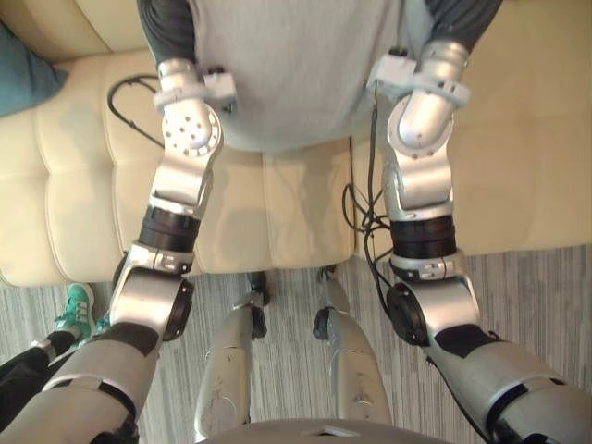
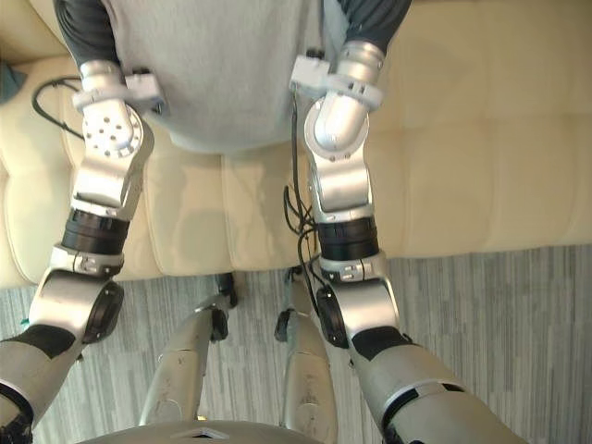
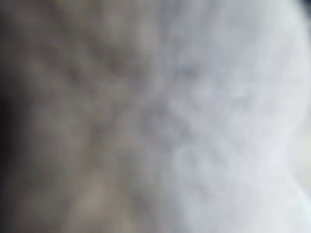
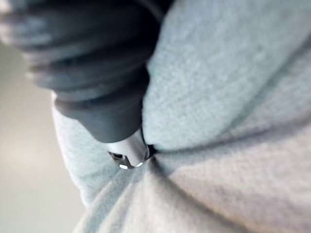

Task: Pick up cushions and gather them together orderly.

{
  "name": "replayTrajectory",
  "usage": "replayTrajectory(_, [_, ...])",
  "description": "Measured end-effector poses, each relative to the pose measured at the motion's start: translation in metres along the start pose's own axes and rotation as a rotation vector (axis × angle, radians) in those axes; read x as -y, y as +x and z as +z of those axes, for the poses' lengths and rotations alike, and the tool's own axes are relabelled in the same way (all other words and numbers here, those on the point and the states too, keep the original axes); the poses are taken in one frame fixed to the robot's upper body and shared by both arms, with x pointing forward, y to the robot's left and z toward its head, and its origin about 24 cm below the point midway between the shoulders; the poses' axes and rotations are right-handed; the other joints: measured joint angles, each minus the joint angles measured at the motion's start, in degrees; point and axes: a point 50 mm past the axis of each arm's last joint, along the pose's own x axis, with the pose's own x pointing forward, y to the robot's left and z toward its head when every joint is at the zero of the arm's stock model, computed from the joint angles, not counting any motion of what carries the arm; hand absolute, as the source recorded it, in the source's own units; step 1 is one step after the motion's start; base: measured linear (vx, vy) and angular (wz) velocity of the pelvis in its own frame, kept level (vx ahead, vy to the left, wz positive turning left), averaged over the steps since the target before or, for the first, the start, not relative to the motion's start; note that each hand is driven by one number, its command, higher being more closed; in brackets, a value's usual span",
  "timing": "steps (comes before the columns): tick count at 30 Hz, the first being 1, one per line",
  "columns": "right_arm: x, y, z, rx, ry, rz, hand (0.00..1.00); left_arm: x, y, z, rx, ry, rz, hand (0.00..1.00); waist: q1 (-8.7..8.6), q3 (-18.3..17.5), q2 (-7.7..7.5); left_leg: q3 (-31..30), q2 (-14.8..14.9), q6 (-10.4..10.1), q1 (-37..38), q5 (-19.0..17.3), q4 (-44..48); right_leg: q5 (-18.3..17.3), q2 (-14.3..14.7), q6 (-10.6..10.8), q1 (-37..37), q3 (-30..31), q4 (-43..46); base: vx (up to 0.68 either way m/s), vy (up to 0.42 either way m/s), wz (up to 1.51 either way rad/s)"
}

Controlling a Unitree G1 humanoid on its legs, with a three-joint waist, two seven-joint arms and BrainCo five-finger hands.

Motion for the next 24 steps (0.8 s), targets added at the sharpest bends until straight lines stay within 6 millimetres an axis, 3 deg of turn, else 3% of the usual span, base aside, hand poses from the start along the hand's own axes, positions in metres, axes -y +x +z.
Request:
replayTrajectory(1, [0.000,0.002,0.001,0.009,-0.006,-0.005,1.00,0.000,0.002,0.001,0.002,-0.001,0.003,0.00,-0.03,0.0,0.03,0.0,0.1,-0.1,-0.6,0.1,0.1,0.1,0.0,-0.1,-0.7,0.0,0.2,-0.02,0.036,0.01])
replayTrajectory(2, [-0.004,0.008,0.002,0.012,-0.012,-0.010,0.00,-0.001,0.006,0.003,0.003,-0.005,0.017,0.00,-0.28,0.1,0.15,0.0,0.2,-0.1,-1.9,0.1,0.2,0.1,0.0,-0.1,-2.1,0.0,0.7,-0.01,0.033,0.02])
replayTrajectory(8, [-0.003,0.027,0.008,0.012,-0.008,-0.100,0.00,-0.006,0.013,0.004,-0.012,-0.030,0.061,0.00,-0.30,0.2,0.32,0.1,0.3,-0.8,-4.4,0.6,-0.3,0.1,-0.3,-0.1,-5.5,-0.2,2.2,0.01,0.035,0.04])
replayTrajectory(11, [-0.006,0.041,0.012,-0.016,0.042,-0.135,0.00,-0.014,0.017,-0.001,-0.058,-0.067,0.104,0.00,-0.27,1.4,1.69,0.0,0.4,-0.9,-5.3,1.0,-0.5,-0.2,-0.5,-0.4,-7.0,-1.0,4.0,0.01,0.043,0.09])
replayTrajectory(17, [0.011,0.050,0.007,-0.042,0.050,-0.169,0.00,-0.025,0.022,-0.006,-0.084,-0.077,0.106,0.00,-0.55,1.4,1.63,0.0,-0.1,-1.4,-5.3,2.6,-2.8,-1.7,-1.1,-0.8,-8.4,-1.6,5.5,0.01,0.012,0.08])
replayTrajectory(20, [0.025,0.059,-0.003,-0.066,-0.011,-0.159,0.00,-0.042,0.027,-0.014,-0.120,-0.065,0.130,0.00,-1.38,1.4,1.62,-0.1,0.0,-1.4,-5.3,2.6,-2.4,-1.7,-1.1,-0.8,-8.1,-1.6,5.7,0.00,0.001,0.02])
replayTrajectory(23, [0.044,0.069,-0.007,-0.078,-0.054,-0.151,0.00,-0.073,0.033,-0.023,-0.146,-0.010,0.177,0.00,-2.00,1.4,1.62,-0.3,0.1,-0.9,-5.1,2.9,-2.2,-1.7,-1.1,-0.8,-7.7,-1.8,5.7,-0.01,0.001,0.05])
replayTrajectory(24, [0.053,0.075,-0.004,-0.068,-0.067,-0.144,0.00,-0.093,0.036,-0.027,-0.162,0.029,0.206,0.00,-1.88,1.4,1.62,-0.2,0.1,-0.6,-5.2,3.1,-2.1,-1.7,-1.0,-0.8,-7.7,-1.8,5.7,-0.01,-0.004,0.03])
